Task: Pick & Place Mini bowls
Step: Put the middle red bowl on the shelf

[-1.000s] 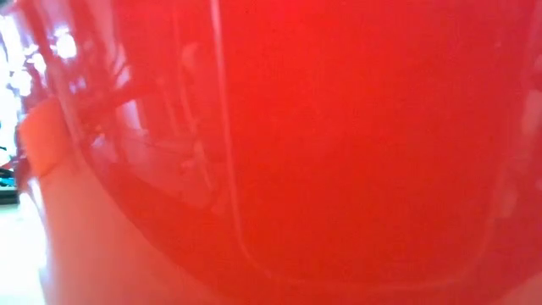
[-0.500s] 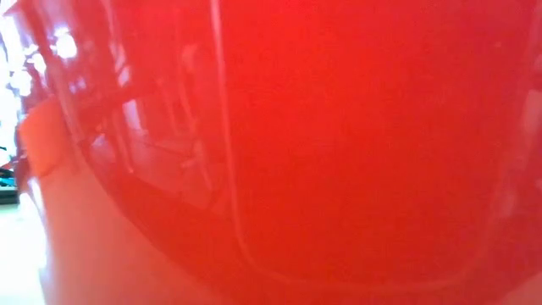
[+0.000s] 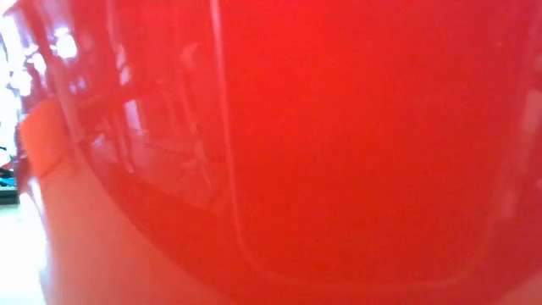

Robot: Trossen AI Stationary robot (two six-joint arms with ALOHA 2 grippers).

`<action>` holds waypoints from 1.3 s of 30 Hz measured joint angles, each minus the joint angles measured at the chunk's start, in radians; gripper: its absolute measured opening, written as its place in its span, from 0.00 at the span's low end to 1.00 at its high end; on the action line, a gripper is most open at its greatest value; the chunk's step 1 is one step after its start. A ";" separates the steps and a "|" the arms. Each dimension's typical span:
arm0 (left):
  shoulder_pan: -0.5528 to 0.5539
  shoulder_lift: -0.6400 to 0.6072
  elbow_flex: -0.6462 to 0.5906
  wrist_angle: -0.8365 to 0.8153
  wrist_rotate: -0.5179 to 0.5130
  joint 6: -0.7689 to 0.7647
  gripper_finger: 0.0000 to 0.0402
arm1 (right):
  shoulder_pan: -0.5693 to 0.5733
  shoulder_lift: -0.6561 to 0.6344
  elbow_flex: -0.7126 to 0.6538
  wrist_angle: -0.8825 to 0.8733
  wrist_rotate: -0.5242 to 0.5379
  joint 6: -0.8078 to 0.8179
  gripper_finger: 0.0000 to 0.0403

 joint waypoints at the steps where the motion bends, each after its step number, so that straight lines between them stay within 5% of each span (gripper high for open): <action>1: 0.000 -0.002 0.000 -0.011 0.000 0.011 0.00 | 0.000 0.000 -0.015 0.021 0.001 0.012 0.29; 26: 0.000 -0.011 0.000 -0.105 0.000 0.110 0.00 | 0.000 0.000 -0.268 0.280 0.001 0.172 0.29; 39: 0.000 -0.011 0.000 -0.077 0.000 0.069 0.00 | 0.000 -0.001 -0.231 0.272 0.002 0.082 0.25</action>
